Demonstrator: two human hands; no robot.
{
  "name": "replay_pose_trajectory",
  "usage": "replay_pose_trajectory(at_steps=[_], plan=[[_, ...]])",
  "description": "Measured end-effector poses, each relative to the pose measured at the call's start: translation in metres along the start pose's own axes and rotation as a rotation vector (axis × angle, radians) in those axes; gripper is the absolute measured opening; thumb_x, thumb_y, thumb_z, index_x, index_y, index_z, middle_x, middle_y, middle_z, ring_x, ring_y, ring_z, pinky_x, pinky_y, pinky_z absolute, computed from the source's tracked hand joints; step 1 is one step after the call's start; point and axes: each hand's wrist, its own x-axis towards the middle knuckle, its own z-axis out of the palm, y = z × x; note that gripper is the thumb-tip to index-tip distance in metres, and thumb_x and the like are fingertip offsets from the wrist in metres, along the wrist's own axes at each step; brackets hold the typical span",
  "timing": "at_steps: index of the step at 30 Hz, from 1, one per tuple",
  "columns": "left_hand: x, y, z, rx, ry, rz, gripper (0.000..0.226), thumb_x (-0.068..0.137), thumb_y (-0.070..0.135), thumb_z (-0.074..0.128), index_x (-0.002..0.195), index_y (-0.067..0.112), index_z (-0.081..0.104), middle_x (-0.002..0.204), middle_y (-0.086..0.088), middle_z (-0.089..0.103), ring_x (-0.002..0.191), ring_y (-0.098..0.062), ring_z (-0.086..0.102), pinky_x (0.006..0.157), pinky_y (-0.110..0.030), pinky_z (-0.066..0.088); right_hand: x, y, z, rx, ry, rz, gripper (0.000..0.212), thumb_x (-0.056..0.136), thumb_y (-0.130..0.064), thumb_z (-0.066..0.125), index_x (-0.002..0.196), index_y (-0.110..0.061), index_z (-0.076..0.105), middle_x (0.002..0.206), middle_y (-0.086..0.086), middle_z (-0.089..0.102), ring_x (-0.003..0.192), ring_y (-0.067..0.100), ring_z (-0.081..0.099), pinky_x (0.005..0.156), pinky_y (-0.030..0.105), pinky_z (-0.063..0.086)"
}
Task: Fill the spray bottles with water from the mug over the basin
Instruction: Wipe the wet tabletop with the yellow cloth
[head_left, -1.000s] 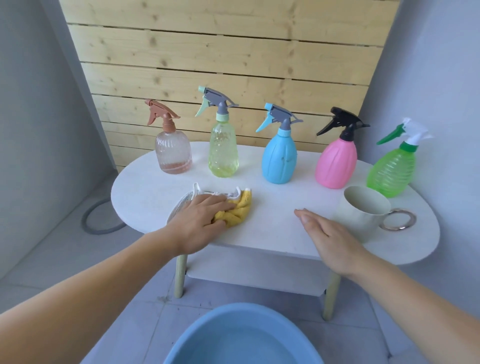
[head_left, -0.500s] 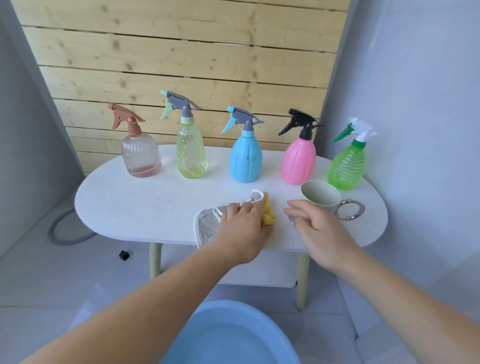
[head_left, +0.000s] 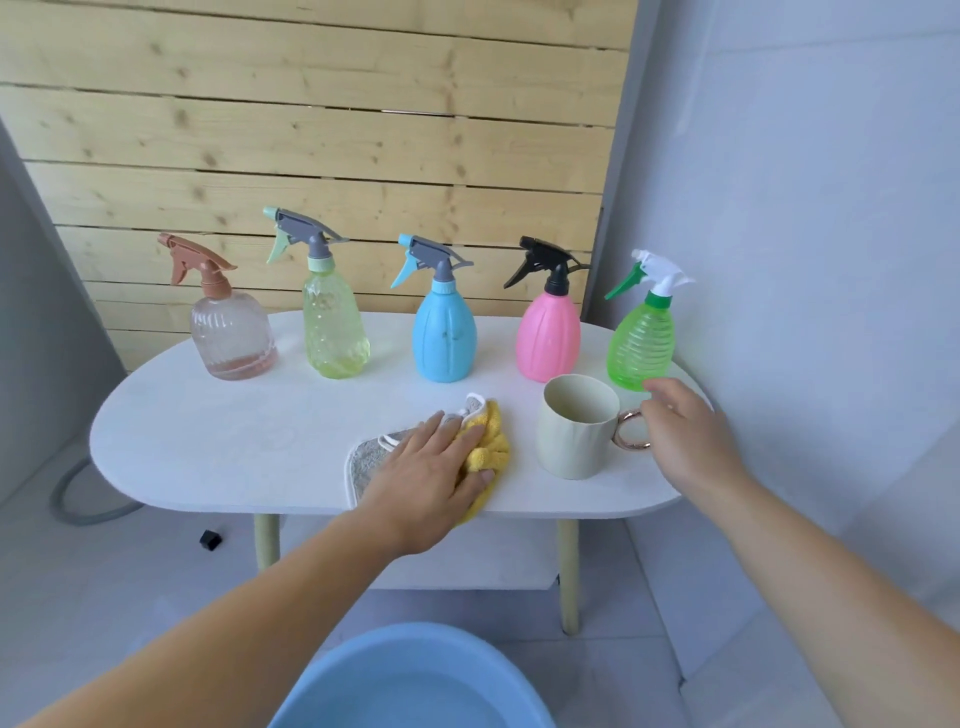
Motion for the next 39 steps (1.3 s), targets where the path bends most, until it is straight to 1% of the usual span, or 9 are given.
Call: replay_pose_trajectory(at_steps=[4,10,13,16,22,26,28,33,39], plan=[[0.01,0.012,0.004,-0.047,0.003,0.002,0.089,0.085,0.072,0.004,0.16,0.026,0.021,0.166,0.004,0.019,0.156,-0.02,0.003,0.125,-0.034,0.003,0.002,0.015,0.002,0.222,-0.12,0.135,0.015,0.097,-0.031,0.049,0.098,-0.029,0.064,0.107,-0.005,0.064,0.103,0.018,0.058,0.098,0.042,0.048],[0.033,0.032,0.01,-0.096,-0.019,0.012,0.066,0.104,0.046,0.04,0.161,0.026,0.017,0.168,0.003,0.013,0.157,-0.021,-0.001,0.126,-0.037,0.002,0.013,0.028,-0.003,0.226,-0.194,0.125,0.015,0.1,-0.024,0.051,0.095,-0.017,0.064,0.104,0.004,0.069,0.103,0.022,0.065,0.095,0.044,0.054],[0.041,0.033,0.011,-0.116,-0.058,0.044,0.082,0.085,0.052,0.035,0.161,0.027,0.016,0.168,0.004,0.015,0.156,-0.023,0.001,0.127,-0.04,0.006,0.018,0.033,-0.007,0.317,-0.192,0.149,0.016,0.101,-0.023,0.051,0.095,-0.014,0.063,0.111,0.009,0.067,0.104,0.024,0.065,0.092,0.045,0.056],[0.037,0.023,0.01,-0.007,0.022,0.054,0.09,0.077,0.063,0.018,0.158,0.026,0.027,0.16,0.006,0.032,0.15,-0.026,0.02,0.123,-0.039,0.017,0.021,0.032,-0.014,0.427,-0.156,0.19,0.018,0.102,-0.026,0.05,0.096,-0.014,0.061,0.114,0.008,0.066,0.104,0.026,0.064,0.092,0.051,0.055],[0.034,0.024,0.008,0.146,0.094,-0.121,0.089,0.073,0.062,0.0,0.147,0.029,0.035,0.148,0.01,0.041,0.139,-0.025,0.028,0.112,-0.041,0.025,0.022,0.036,-0.023,0.501,-0.029,0.262,0.025,0.101,-0.033,0.05,0.105,-0.01,0.058,0.119,0.012,0.058,0.107,0.027,0.058,0.088,0.051,0.055],[0.052,0.032,0.012,-0.038,0.086,-0.143,0.059,0.098,0.055,0.029,0.149,0.029,0.04,0.147,0.009,0.043,0.138,-0.028,0.027,0.113,-0.044,0.023,0.022,0.042,-0.024,0.516,0.051,0.288,0.023,0.1,-0.035,0.049,0.099,-0.012,0.056,0.104,0.009,0.056,0.098,0.026,0.057,0.09,0.053,0.055],[0.063,0.039,0.014,-0.098,0.076,-0.098,0.061,0.094,0.056,0.031,0.147,0.03,0.044,0.145,0.011,0.045,0.135,-0.029,0.029,0.112,-0.044,0.025,0.024,0.042,-0.023,0.502,0.095,0.288,0.029,0.1,-0.035,0.048,0.102,-0.007,0.054,0.096,0.003,0.054,0.092,0.026,0.056,0.091,0.055,0.054],[0.091,0.076,0.018,-0.169,-0.008,0.039,0.065,0.087,0.053,0.026,0.145,0.028,0.046,0.143,0.008,0.046,0.132,-0.031,0.031,0.112,-0.041,0.026,0.032,0.044,-0.02,0.404,0.207,0.219,0.025,0.103,-0.032,0.041,0.101,-0.01,0.052,0.085,-0.001,0.05,0.071,0.011,0.045,0.06,0.029,0.036],[0.104,0.12,0.037,-0.2,-0.056,0.287,0.058,0.092,0.045,0.034,0.145,0.025,0.05,0.147,0.004,0.047,0.129,-0.029,0.036,0.113,-0.035,0.023,0.041,0.044,-0.021,0.437,0.266,0.22,0.022,0.104,-0.033,0.041,0.096,-0.014,0.05,0.079,-0.003,0.048,0.066,0.011,0.042,0.056,0.029,0.03]])
